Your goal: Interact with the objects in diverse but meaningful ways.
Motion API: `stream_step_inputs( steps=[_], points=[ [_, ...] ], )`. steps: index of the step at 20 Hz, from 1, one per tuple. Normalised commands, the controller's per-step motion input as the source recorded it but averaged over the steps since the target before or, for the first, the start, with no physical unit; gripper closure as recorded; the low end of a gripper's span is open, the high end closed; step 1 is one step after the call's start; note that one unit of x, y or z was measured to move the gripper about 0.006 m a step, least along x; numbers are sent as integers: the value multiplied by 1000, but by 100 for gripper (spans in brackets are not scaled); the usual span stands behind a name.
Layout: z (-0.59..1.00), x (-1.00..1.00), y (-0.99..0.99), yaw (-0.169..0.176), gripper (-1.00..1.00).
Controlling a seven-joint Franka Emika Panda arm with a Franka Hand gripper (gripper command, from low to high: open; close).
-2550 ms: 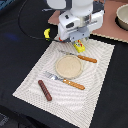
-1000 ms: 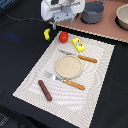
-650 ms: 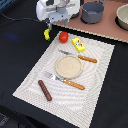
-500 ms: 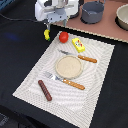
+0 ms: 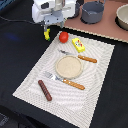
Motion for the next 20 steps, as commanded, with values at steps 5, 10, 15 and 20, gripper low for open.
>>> stream_step_inputs(
  steps=[5,10,15,20],
  points=[
    [-377,-614,-269,11,-100],
    [-430,-562,-80,20,-100],
    [-323,-217,237,20,-100],
    [-260,-116,315,47,-100]
  ],
)
